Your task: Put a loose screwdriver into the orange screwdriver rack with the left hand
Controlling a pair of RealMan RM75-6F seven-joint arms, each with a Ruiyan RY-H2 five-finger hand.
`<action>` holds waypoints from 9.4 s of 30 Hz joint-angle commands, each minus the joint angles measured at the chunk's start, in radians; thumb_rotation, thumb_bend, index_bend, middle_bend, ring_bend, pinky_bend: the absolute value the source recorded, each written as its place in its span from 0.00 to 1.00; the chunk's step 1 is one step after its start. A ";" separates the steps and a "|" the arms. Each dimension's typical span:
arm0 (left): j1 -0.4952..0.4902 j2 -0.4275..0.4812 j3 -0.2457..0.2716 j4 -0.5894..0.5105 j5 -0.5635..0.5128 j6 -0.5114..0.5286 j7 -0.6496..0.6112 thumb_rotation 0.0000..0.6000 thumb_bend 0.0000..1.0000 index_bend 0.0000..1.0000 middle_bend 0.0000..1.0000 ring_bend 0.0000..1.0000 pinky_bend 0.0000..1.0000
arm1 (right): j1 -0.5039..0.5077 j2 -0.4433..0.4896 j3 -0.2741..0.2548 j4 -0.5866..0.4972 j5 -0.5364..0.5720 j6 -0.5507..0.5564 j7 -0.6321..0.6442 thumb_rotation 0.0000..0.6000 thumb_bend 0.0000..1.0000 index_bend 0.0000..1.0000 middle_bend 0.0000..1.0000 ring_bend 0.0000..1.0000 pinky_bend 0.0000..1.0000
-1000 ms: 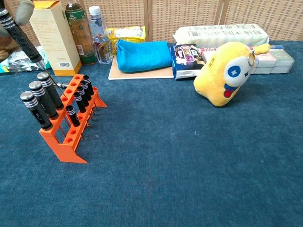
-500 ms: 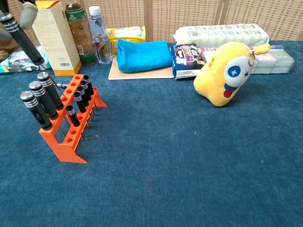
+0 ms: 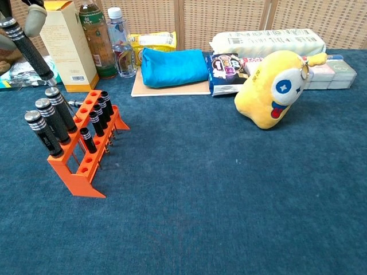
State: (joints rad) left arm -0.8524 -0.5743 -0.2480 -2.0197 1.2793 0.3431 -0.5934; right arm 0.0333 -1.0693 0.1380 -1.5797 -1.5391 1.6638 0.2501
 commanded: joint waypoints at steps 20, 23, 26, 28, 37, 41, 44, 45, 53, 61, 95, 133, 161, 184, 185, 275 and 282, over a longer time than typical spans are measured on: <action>-0.044 -0.044 0.023 0.020 -0.117 -0.016 0.148 1.00 0.40 0.56 1.00 1.00 1.00 | -0.001 0.007 -0.002 -0.001 -0.003 -0.007 0.016 0.92 0.00 0.03 0.00 0.00 0.02; -0.056 -0.058 0.032 0.026 -0.144 -0.010 0.175 1.00 0.40 0.56 1.00 1.00 1.00 | -0.001 0.008 -0.001 0.000 -0.002 -0.008 0.017 0.92 0.00 0.02 0.00 0.00 0.02; -0.067 -0.068 0.040 0.029 -0.162 -0.009 0.198 1.00 0.40 0.56 1.00 1.00 1.00 | 0.000 0.008 -0.001 0.000 -0.001 -0.009 0.018 0.92 0.00 0.02 0.00 0.00 0.02; -0.078 -0.078 0.050 0.033 -0.182 -0.007 0.222 1.00 0.40 0.56 1.00 1.00 1.00 | 0.000 0.008 0.000 0.000 0.001 -0.010 0.021 0.92 0.00 0.02 0.00 0.00 0.02; -0.134 -0.121 0.101 0.050 -0.287 0.014 0.319 1.00 0.40 0.56 1.00 1.00 1.00 | 0.001 0.011 0.001 -0.002 0.004 -0.015 0.026 0.92 0.00 0.02 0.00 0.00 0.02; -0.162 -0.130 0.119 0.051 -0.335 0.019 0.351 1.00 0.40 0.56 1.00 1.00 1.00 | 0.002 0.012 0.001 -0.003 0.005 -0.018 0.029 0.92 0.00 0.02 0.00 0.00 0.02; -0.184 -0.137 0.135 0.054 -0.370 0.024 0.377 1.00 0.40 0.56 1.00 1.00 1.00 | 0.001 0.013 0.002 -0.003 0.006 -0.018 0.030 0.92 0.00 0.02 0.00 0.00 0.02; -0.194 -0.141 0.143 0.055 -0.385 0.025 0.387 1.00 0.40 0.56 1.00 1.00 1.00 | 0.001 0.013 0.002 -0.003 0.007 -0.018 0.030 0.92 0.00 0.02 0.00 0.00 0.02; -0.253 -0.173 0.189 0.068 -0.470 0.031 0.443 1.00 0.40 0.56 1.00 1.00 1.00 | 0.001 0.014 0.004 -0.004 0.015 -0.020 0.030 0.92 0.00 0.02 0.00 0.00 0.02; -0.286 -0.175 0.208 0.059 -0.517 0.029 0.461 1.00 0.40 0.56 1.00 1.00 1.00 | -0.001 0.015 0.007 -0.004 0.021 -0.021 0.032 0.92 0.00 0.02 0.00 0.00 0.02; -0.376 -0.210 0.318 0.053 -0.626 0.060 0.558 1.00 0.40 0.56 1.00 1.00 1.00 | -0.006 0.025 0.008 -0.002 0.018 -0.018 0.059 0.92 0.00 0.02 0.00 0.00 0.02; -0.350 -0.143 0.286 -0.004 -0.613 0.128 0.542 1.00 0.39 0.31 1.00 0.98 1.00 | -0.007 0.026 0.006 -0.005 0.013 -0.018 0.061 0.92 0.00 0.02 0.00 0.00 0.02; -0.201 -0.054 0.181 -0.112 -0.374 0.106 0.495 1.00 0.32 0.33 1.00 0.95 1.00 | -0.009 0.028 0.008 -0.005 0.013 -0.013 0.062 0.92 0.00 0.02 0.00 0.00 0.02; -0.166 -0.063 0.156 -0.049 -0.367 0.043 0.462 1.00 0.32 0.35 1.00 0.95 1.00 | -0.009 0.027 0.006 -0.011 0.015 -0.016 0.055 0.92 0.00 0.02 0.00 0.00 0.02; -0.166 -0.063 0.157 -0.046 -0.369 0.040 0.462 1.00 0.32 0.35 1.00 0.95 1.00 | -0.009 0.027 0.006 -0.011 0.015 -0.017 0.055 0.92 0.00 0.02 0.00 0.00 0.02; 0.700 -0.247 0.315 0.102 0.105 1.195 0.636 1.00 0.17 0.00 0.00 0.00 0.16 | 0.004 0.029 -0.022 -0.008 -0.028 -0.039 0.059 0.92 0.00 0.02 0.00 0.00 0.00; 0.769 -0.366 0.311 0.204 0.114 1.244 0.599 1.00 0.17 0.00 0.00 0.00 0.10 | 0.002 0.033 -0.024 -0.007 -0.032 -0.032 0.062 0.92 0.00 0.02 0.00 0.00 0.00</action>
State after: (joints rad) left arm -0.0950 -0.9209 0.0647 -1.8342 1.3859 1.5769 0.0207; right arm 0.0355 -1.0369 0.1145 -1.5863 -1.5706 1.6310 0.3129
